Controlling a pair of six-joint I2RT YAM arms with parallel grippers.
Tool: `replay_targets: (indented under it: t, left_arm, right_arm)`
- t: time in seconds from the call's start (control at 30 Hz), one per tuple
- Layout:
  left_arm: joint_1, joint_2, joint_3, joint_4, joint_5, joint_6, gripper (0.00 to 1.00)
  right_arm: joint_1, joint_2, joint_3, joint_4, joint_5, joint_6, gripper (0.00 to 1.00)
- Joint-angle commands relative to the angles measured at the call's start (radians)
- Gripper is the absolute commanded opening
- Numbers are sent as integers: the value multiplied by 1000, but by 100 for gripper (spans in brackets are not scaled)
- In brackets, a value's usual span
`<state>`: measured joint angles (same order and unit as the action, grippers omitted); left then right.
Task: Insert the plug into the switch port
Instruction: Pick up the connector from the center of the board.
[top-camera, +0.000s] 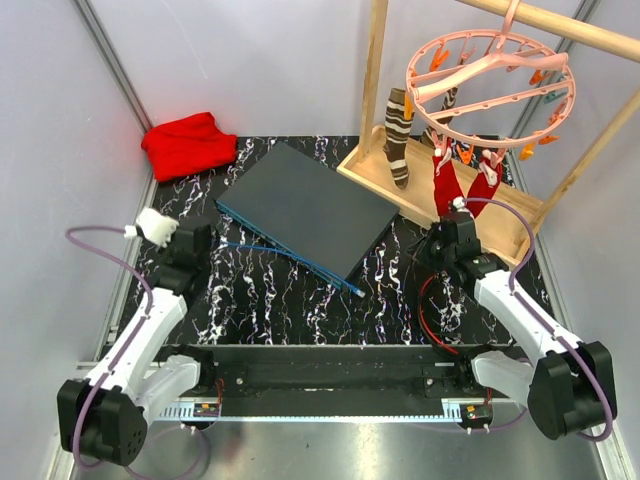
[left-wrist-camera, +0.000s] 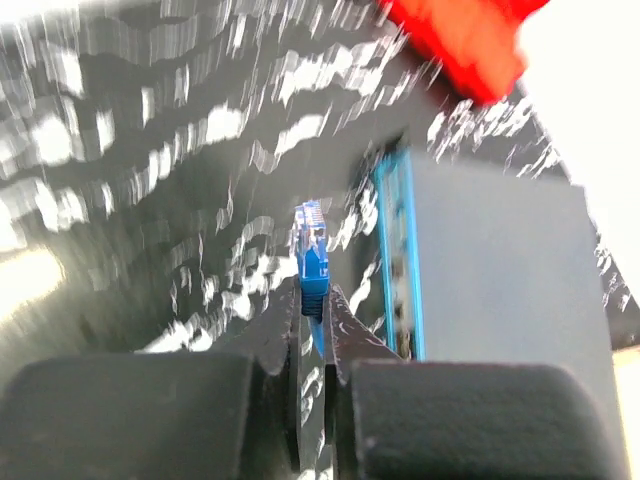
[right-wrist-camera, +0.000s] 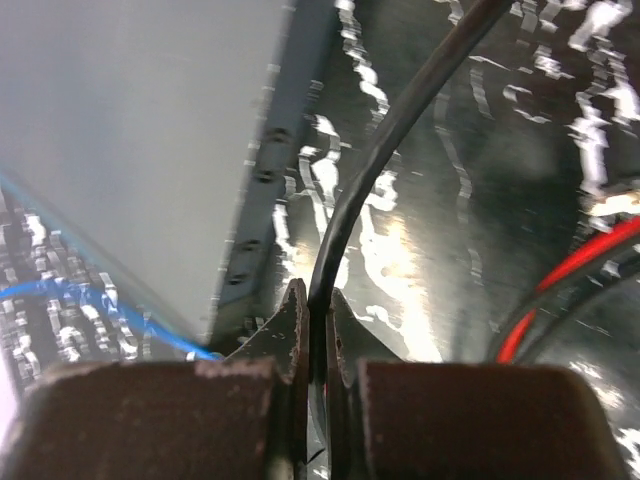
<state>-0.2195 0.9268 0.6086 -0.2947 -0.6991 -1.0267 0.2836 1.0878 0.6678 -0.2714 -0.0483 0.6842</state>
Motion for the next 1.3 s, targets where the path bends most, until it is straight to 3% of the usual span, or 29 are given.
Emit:
replay_targets:
  t: [0.0,0.03,0.07,0.17,0.3,0.43,0.47,0.57,0.67,0.97,1.13,1.27]
  left_arm:
    - [5,-51,184,75,-122,407,0]
    - [5,-58,206,87,-99,498,0]
    - [3,-75,242,95,-20,549,0]
    - [5,-103,311,92,161,715,0]
    - [3,-123,399,19,405,894,0]
    - [-12,-112,444,-75,726,956,0]
    - [-12,-106,422,-72,885,947,0]
    - [-14,-79,350,-25,1185,906,0]
    - [-20,-42,280,44,1410,880,0]
    - [-145,53,217,126,1653,903,0]
    - [-182,145,221,147,1762,866,0]
    - [-201,176,224,160,1768,860,0]
  right_arm:
    - [-21,20,42,-86,56,-67,6]
    - [-23,30,55,-107,50,-72,18]
    - [-23,53,65,-123,25,-78,37]
    - [-23,63,104,-172,-24,-127,62]
    - [-21,24,157,-213,-143,-213,74]
    - [18,15,223,-204,-346,-262,75]
    - [37,15,231,-192,-388,-265,75]
    - [118,17,245,-105,-438,-267,75]
    - [175,34,240,42,-495,-210,75]
    - [258,142,217,601,-564,43,74]
    - [290,250,253,702,-682,23,72]
    - [311,290,250,788,-762,40,67]
